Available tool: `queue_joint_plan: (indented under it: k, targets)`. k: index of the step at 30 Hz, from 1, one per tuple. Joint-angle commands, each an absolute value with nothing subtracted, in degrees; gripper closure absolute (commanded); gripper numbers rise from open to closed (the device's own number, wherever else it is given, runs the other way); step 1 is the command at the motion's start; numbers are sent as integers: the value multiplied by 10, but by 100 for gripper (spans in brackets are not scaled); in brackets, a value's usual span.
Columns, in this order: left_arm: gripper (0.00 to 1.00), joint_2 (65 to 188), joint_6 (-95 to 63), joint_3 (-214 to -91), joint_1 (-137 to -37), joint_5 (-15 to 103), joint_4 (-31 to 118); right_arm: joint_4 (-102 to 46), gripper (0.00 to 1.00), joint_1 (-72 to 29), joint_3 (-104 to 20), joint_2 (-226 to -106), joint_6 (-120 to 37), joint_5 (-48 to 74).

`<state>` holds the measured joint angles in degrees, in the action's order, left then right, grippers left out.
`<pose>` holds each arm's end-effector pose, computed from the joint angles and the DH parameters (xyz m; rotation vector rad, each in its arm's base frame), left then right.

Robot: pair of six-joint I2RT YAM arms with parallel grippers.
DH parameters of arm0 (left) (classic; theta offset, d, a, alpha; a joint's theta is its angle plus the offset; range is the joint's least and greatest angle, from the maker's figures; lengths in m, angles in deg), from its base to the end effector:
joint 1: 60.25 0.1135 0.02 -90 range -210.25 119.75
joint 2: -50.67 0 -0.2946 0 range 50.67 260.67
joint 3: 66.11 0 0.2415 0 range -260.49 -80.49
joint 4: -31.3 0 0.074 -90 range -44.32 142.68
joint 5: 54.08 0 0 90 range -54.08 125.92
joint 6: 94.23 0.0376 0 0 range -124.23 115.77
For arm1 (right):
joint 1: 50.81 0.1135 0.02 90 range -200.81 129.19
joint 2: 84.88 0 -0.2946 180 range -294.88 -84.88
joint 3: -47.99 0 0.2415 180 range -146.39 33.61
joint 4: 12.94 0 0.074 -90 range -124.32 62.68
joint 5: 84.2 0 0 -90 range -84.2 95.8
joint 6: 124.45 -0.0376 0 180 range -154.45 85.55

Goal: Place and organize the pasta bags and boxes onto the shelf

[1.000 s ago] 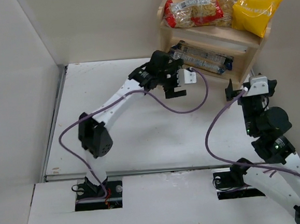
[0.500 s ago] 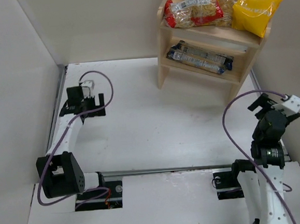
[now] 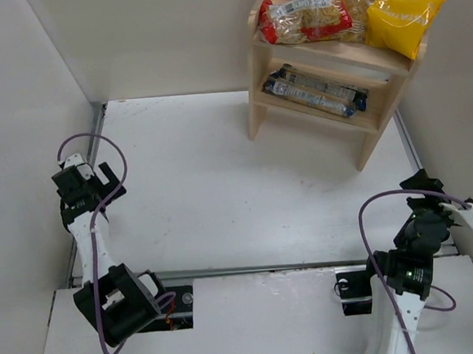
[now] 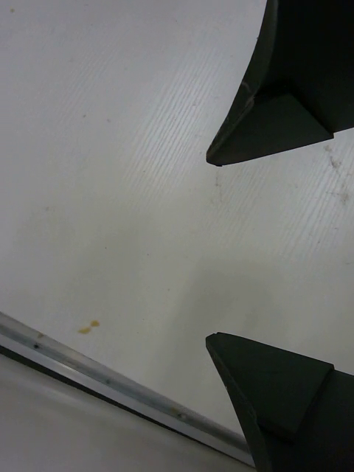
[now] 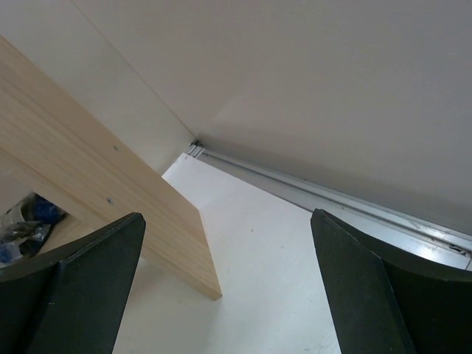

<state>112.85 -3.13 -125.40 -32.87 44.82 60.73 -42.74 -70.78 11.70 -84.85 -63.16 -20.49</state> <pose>0.1959 0.0949 0.3024 -0.3950 2.0930 0.1277 0.0197 -0.0249 0.2686 0.9267 1.1440 -0.2100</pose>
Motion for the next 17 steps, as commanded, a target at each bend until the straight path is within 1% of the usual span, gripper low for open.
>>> queue_joint_plan:
  k: [1,6,10,14,17]
  targets:
    - [0,1146,-76,-1246,-293,489,597,-440,0,-708,123,-824,-643,-218]
    - [0,1184,-128,-1244,-265,513,597,-436,0,-706,123,-824,-638,-222]
    - [0,1197,-128,-1250,-267,517,607,-434,0,-705,123,-824,-638,-221]
    - [3,1193,-119,-1255,-279,519,607,-427,0,-705,126,-824,-638,-219]
    - [2,1192,-121,-1262,-283,520,613,-427,0,-705,126,-824,-636,-216]
